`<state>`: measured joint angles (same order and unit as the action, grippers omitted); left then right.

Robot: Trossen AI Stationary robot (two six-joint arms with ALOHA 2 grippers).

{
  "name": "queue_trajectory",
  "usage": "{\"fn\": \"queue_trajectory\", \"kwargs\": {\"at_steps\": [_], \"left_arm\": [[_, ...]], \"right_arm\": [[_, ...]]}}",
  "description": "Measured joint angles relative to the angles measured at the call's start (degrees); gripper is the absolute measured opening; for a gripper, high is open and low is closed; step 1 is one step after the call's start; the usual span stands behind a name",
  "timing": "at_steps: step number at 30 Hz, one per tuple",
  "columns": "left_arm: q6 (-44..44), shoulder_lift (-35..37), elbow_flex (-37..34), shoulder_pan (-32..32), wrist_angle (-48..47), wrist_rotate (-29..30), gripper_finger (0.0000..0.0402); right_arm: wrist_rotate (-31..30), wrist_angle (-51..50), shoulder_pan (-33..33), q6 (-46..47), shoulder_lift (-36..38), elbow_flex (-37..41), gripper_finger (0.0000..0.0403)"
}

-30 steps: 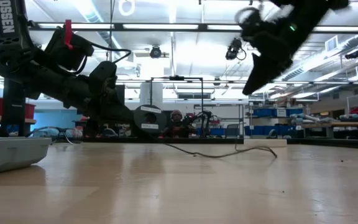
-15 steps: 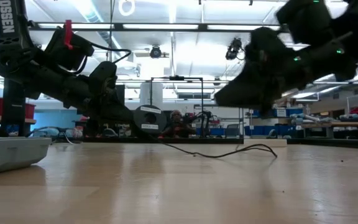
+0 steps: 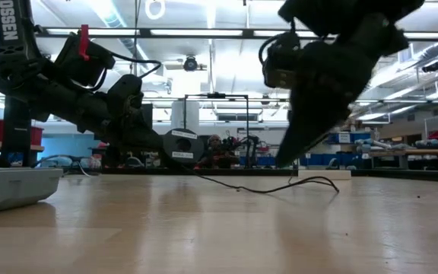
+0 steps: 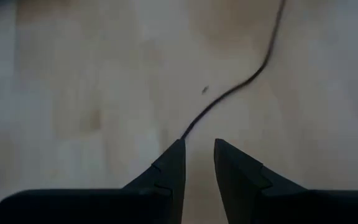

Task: Coil cords
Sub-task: Coil the black wire on the black spool

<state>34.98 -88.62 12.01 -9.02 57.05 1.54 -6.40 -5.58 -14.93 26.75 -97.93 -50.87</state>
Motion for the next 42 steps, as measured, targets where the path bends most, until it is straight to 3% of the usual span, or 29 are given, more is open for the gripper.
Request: {"fn": "queue_trajectory", "kwargs": {"at_steps": [9, 18, 31, 37, 42], "left_arm": [[0.02, 0.00, 0.00, 0.00, -0.02, -0.31, 0.0000], [0.02, 0.00, 0.00, 0.00, -0.43, -0.33, 0.0000], [-0.04, 0.00, 0.00, 0.00, -0.93, -0.33, 0.0000], [-0.09, 0.00, -0.01, 0.00, -1.09, -0.33, 0.0000], [-0.17, 0.00, 0.00, 0.00, -1.21, -1.16, 0.0000]], "right_arm": [[-0.47, -3.96, -3.37, 2.14, -0.44, -0.05, 0.0084], [-3.23, -2.60, -4.14, 4.05, -5.54, -0.36, 0.0083], [-6.56, -1.07, -2.97, 4.53, -0.75, 0.07, 0.0026], [-3.53, 5.23, -1.29, 4.62, -0.09, 0.02, 0.0056], [-1.51, 2.07, -1.88, 4.36, -0.44, 0.02, 0.0111]]}}
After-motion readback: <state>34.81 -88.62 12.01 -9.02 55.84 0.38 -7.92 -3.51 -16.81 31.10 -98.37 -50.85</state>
